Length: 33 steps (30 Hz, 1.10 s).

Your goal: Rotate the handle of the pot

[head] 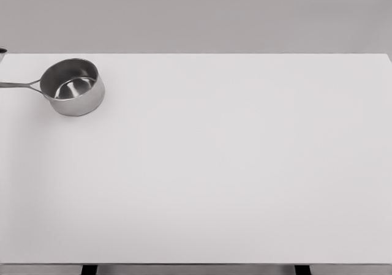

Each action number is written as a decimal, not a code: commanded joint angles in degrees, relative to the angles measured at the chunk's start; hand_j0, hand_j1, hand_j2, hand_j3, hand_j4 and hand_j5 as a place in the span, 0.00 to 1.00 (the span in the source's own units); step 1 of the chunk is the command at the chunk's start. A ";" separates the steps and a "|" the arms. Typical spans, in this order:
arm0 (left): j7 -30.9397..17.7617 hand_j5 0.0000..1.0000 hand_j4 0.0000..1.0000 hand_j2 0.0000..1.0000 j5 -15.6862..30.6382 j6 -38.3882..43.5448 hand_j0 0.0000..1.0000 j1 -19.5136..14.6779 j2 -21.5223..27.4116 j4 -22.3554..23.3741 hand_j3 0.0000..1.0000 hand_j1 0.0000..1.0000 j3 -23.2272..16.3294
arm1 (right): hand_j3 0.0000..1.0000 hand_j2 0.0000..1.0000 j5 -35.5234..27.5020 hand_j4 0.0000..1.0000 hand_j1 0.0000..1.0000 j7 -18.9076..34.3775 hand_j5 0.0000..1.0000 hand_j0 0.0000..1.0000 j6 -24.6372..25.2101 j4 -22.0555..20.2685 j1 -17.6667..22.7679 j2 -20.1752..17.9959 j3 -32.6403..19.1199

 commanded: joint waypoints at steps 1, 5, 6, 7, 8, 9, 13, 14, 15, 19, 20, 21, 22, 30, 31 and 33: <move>0.06 1.00 1.00 1.00 1.00 -0.09 1.00 0.00 -0.07 -4.80 1.00 1.00 0.13 | 1.00 1.00 0.01 1.00 1.00 0.01 1.00 1.00 0.00 0.01 0.00 0.00 0.00; 0.06 1.00 1.00 1.00 5.13 -0.17 1.00 3.78 0.28 -11.57 1.00 1.00 0.13 | 1.00 1.00 0.01 1.00 1.00 0.01 1.00 1.00 0.00 0.01 0.00 0.00 0.00; 0.06 1.00 1.00 1.00 5.57 -0.17 1.00 4.66 0.36 -12.80 1.00 1.00 0.22 | 1.00 1.00 0.01 1.00 1.00 0.01 1.00 1.00 0.00 0.01 0.00 0.00 0.00; 0.14 1.00 1.00 1.00 6.10 -0.17 1.00 5.45 0.28 -14.56 1.00 1.00 0.39 | 1.00 1.00 0.01 1.00 1.00 0.01 1.00 1.00 0.00 0.01 0.00 0.00 0.00; 0.06 1.00 1.00 1.00 7.68 -0.79 1.00 6.42 0.36 -16.49 1.00 1.00 0.48 | 1.00 1.00 0.01 1.00 1.00 0.01 1.00 1.00 0.00 0.01 0.00 0.00 0.00; 0.06 1.00 1.00 1.00 9.43 -1.40 1.00 7.47 0.36 -17.99 1.00 1.00 0.48 | 1.00 1.00 0.01 1.00 1.00 0.01 1.00 1.00 0.00 0.01 0.00 0.00 0.00; 0.06 1.00 1.00 1.00 12.34 -1.40 1.00 11.16 0.36 -22.82 1.00 1.00 0.65 | 1.00 1.00 0.01 1.00 1.00 0.01 1.00 1.00 0.00 0.01 0.00 0.00 0.00; 0.06 1.00 1.00 1.00 13.56 -1.49 1.00 12.13 0.45 -24.58 1.00 1.00 0.74 | 1.00 1.00 0.01 1.00 1.00 0.01 1.00 1.00 0.00 0.01 0.00 0.00 0.00; 0.06 1.00 1.00 1.00 14.97 -1.58 1.00 13.27 0.63 -26.42 1.00 1.00 1.18 | 1.00 1.00 0.01 1.00 1.00 0.01 1.00 1.00 0.00 0.01 0.00 0.00 0.00; -0.12 1.00 1.00 1.00 24.11 -4.38 1.00 21.09 1.86 -38.90 1.00 1.00 6.98 | 1.00 1.00 0.01 1.00 1.00 0.01 1.00 1.00 0.00 0.01 0.00 0.00 0.00; -0.12 1.00 1.00 1.00 26.57 -8.07 1.00 22.94 1.77 -41.01 1.00 1.00 9.35 | 1.00 1.00 0.01 1.00 1.00 0.01 1.00 1.00 0.00 0.01 0.00 0.00 0.00; -0.12 1.00 1.00 1.00 30.00 -14.13 1.00 24.96 1.33 -42.86 1.00 1.00 12.69 | 1.00 1.00 0.01 1.00 1.00 0.01 1.00 1.00 0.00 0.01 0.00 0.00 0.00; -0.12 1.00 1.00 1.00 33.42 -20.88 1.00 26.63 1.16 -44.00 1.00 1.00 15.32 | 1.00 1.00 0.01 1.00 1.00 0.01 1.00 1.00 0.00 0.01 0.00 0.00 0.00; -0.12 1.00 1.00 1.00 46.62 -23.04 1.00 31.90 -0.16 -44.27 1.00 1.00 16.39 | 1.00 1.00 0.01 1.00 1.00 0.01 1.00 1.00 0.00 0.01 0.00 0.00 0.00; -0.12 1.00 1.00 1.00 46.44 -23.04 1.00 32.69 -0.60 -44.36 1.00 1.00 16.21 | 1.00 1.00 0.01 1.00 1.00 0.01 1.00 1.00 0.00 0.01 0.00 0.00 0.00; -0.64 1.00 1.00 1.00 46.27 -23.04 1.00 34.72 -0.43 -44.62 1.00 1.00 16.04 | 1.00 1.00 0.01 1.00 1.00 0.01 1.00 1.00 0.00 0.01 0.00 0.00 0.00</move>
